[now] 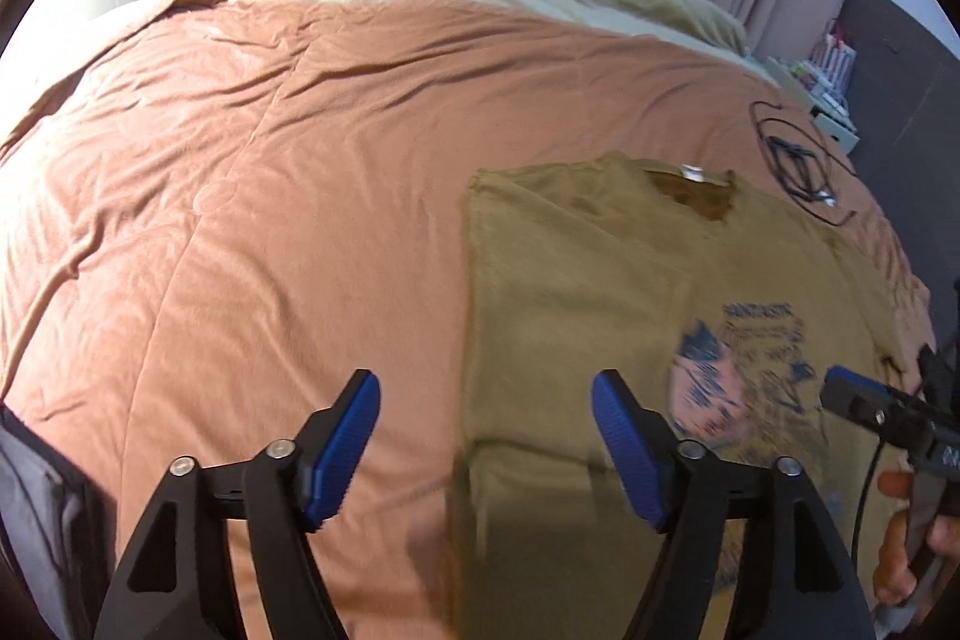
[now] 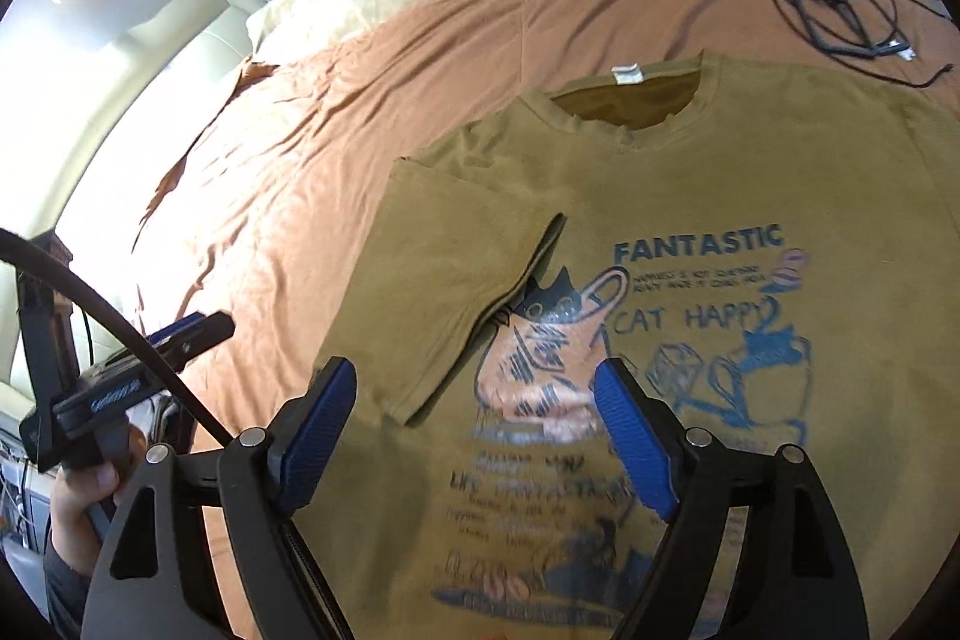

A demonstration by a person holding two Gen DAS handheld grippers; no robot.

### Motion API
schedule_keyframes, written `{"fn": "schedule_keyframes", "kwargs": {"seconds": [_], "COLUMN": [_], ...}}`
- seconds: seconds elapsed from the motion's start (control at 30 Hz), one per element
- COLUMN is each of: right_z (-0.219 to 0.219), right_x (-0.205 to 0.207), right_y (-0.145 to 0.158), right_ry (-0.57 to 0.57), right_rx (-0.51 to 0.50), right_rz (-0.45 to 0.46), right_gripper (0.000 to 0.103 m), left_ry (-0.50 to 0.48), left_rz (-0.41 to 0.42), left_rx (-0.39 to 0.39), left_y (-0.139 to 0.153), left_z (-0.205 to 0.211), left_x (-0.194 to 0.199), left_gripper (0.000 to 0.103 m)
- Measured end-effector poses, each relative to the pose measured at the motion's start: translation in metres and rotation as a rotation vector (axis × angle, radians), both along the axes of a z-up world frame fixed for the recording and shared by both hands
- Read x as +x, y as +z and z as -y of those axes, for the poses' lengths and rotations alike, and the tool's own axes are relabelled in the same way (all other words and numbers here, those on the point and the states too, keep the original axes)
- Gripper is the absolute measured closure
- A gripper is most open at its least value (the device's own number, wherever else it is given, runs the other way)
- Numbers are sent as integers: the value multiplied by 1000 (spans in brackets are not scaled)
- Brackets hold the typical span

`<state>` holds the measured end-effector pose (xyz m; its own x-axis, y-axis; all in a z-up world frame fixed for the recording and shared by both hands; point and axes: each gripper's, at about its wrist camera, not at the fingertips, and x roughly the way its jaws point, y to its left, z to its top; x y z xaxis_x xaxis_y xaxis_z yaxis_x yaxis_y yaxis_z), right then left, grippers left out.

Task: Fold small clothes
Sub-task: 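Move both grippers over to the other sleeve side of the T-shirt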

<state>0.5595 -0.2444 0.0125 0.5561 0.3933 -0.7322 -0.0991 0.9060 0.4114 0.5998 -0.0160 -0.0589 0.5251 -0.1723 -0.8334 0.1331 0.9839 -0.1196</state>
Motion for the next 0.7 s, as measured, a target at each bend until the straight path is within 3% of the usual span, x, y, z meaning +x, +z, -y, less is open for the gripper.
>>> {"fn": "schedule_keyframes", "kwargs": {"seconds": [0.33, 0.57, 0.7], "right_z": [32, 49, 53], "right_x": [-72, -128, -162], "right_y": [38, 67, 80], "right_ry": [-23, -55, -61], "right_rx": [-4, -40, -77], "right_rz": [69, 133, 158], "right_gripper": [21, 0, 0], "left_ry": [-6, 23, 29], "left_rz": [60, 113, 144], "left_rx": [-57, -94, -113], "left_y": [39, 61, 70], "left_z": [12, 17, 21], "left_x": [-70, -125, -158], "left_gripper": [15, 6, 0]}}
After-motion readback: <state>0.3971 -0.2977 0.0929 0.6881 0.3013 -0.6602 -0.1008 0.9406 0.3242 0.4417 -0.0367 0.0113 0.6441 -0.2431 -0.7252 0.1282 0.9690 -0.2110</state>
